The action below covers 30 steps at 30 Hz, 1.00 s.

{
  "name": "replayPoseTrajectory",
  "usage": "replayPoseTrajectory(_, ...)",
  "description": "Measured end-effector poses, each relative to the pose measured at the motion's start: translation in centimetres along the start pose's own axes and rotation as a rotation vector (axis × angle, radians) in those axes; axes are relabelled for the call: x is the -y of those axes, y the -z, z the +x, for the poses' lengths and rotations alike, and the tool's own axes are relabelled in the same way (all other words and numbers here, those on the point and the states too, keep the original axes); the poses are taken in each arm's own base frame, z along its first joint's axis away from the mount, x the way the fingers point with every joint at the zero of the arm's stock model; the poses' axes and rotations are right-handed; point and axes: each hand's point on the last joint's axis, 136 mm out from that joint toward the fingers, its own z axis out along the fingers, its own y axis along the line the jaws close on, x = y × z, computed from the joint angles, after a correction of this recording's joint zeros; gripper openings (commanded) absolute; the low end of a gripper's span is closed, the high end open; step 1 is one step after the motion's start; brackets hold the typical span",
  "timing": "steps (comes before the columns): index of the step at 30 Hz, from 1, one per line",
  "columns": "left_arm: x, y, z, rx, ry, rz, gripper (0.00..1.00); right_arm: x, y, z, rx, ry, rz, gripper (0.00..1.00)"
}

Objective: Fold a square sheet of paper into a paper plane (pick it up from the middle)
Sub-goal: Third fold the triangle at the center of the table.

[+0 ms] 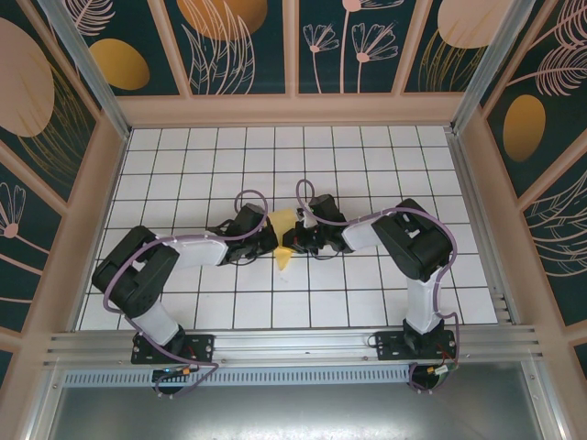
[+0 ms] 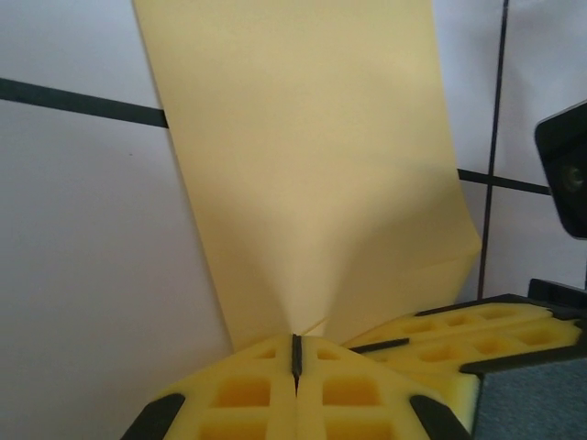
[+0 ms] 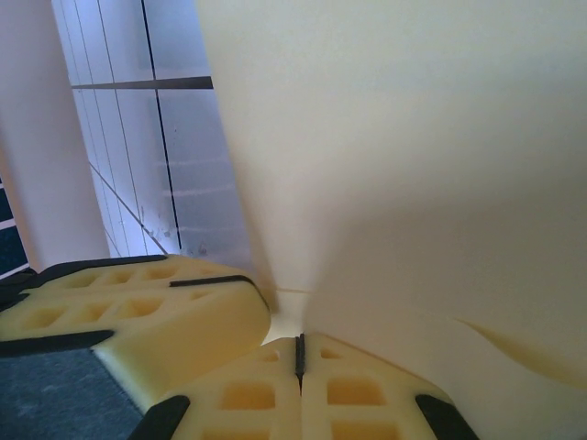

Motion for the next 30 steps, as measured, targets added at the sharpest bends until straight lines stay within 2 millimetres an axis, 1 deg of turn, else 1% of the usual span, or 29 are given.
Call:
replayPoseTrajectory(2,-0.4,-0.3,0.2,-0.005,0.002,-0.012,0.0,-0.1,0.0,0.0,0.001,0.002,-0.001,0.0)
replayPoseTrajectory(4,-0.3,-0.3,0.1,-0.003,0.001,-0.011,0.0,-0.1,0.2,0.0,0.002,0.005,0.0,0.0)
replayPoseTrajectory(8,-0.4,-0.3,0.1,-0.002,0.001,-0.015,0.0,-0.3,0.9,0.1,0.012,0.02,0.002,0.0)
replayPoseTrajectory(13,-0.4,-0.3,0.0,0.003,0.001,-0.018,0.0,-0.8,2.5,-1.0,0.052,0.059,-0.004,0.0)
replayPoseTrajectory(18,-0.4,-0.3,0.0,0.004,0.0,-0.019,0.0,0.2,2.9,-1.6,0.067,0.059,0.024,0.0)
replayPoseTrajectory(23,-0.4,-0.3,0.0,0.002,-0.008,-0.024,0.0,0.8,2.8,-1.5,0.066,0.064,0.041,0.0)
replayPoseTrajectory(30,-0.2,-0.6,-0.4,0.001,-0.03,-0.045,0.0,2.2,2.8,-1.2,0.078,0.037,0.087,0.0)
